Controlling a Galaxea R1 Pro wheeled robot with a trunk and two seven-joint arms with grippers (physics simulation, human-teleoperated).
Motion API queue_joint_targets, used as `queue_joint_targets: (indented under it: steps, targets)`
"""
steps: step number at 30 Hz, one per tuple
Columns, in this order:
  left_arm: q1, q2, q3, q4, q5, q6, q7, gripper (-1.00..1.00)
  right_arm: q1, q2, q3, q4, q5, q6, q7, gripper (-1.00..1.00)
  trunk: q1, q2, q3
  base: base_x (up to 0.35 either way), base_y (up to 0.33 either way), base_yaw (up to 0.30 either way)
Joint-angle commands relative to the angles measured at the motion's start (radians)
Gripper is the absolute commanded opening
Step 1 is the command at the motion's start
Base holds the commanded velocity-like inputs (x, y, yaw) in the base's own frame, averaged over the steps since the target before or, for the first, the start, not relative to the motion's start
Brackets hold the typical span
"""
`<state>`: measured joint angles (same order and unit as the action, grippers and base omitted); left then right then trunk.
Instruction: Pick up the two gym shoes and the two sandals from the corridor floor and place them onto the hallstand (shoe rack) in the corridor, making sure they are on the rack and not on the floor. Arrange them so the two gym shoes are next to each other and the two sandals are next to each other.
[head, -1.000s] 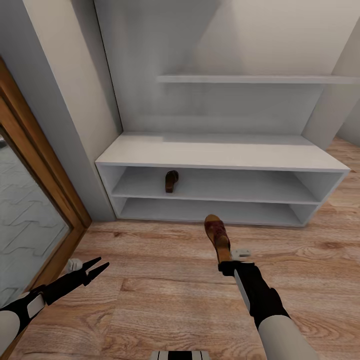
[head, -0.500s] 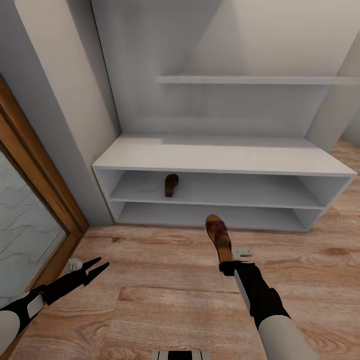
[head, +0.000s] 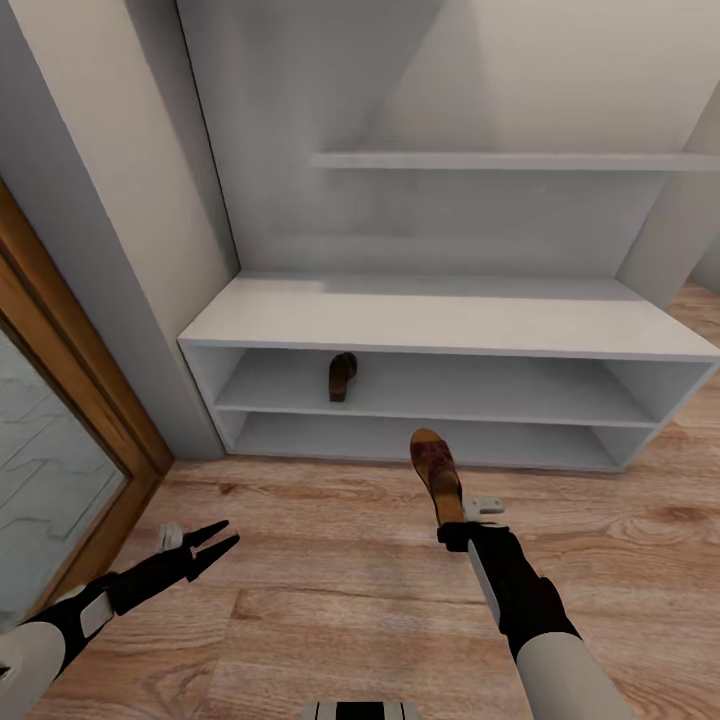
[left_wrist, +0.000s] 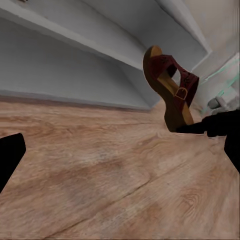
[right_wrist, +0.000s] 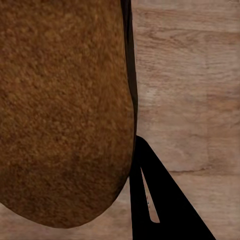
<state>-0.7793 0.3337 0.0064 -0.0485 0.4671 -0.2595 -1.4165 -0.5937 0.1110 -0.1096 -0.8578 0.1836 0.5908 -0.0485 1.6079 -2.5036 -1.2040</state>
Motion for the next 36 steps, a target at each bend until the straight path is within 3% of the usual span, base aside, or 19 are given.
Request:
queue_joint_targets:
  steps: [1,5,13,26,31,32,36]
  targets:
    - [0.005,-0.006,-0.005,0.006,0.0,-0.001,-0.008,1.0,0.005,0.001,0.002,-0.007,0.003,0.006,0.002,-1.0,0.0,0.0,-0.001,0.0,0.0,0.0]
    - [0.028,-0.008,-0.005,0.021,0.0,0.014,-0.015,1.0,0.009,0.0,0.002,-0.007,-0.002,0.006,0.002,-1.0,0.0,0.0,-0.001,0.0,0.006,0.0]
    - [0.066,-0.044,-0.004,0.024,-0.007,0.059,-0.06,1.0,0.009,-0.001,0.0,-0.013,-0.012,-0.02,0.002,-1.0,0.0,0.0,-0.001,0.0,0.196,0.0]
    - [0.066,-0.046,-0.005,0.024,-0.007,0.131,-0.133,1.0,0.009,-0.001,-0.001,-0.015,-0.012,-0.021,0.002,-1.0,0.0,0.0,0.0,0.0,0.314,-0.01]
    - [0.066,-0.071,-0.008,0.024,-0.008,0.134,-0.136,1.0,0.009,-0.001,-0.001,-0.015,-0.012,-0.02,0.002,-1.0,0.0,0.0,0.001,0.0,0.251,-0.198]
    - [0.066,-0.087,-0.009,0.024,-0.008,0.134,-0.136,1.0,0.009,-0.001,-0.001,-0.015,-0.012,-0.02,0.002,-1.0,0.0,0.0,0.001,0.0,0.064,-0.076]
    - [0.066,-0.095,-0.009,0.024,-0.008,0.134,-0.136,1.0,0.009,-0.001,-0.001,-0.015,-0.012,-0.021,0.002,-1.0,0.0,0.0,0.001,0.0,0.037,-0.043]
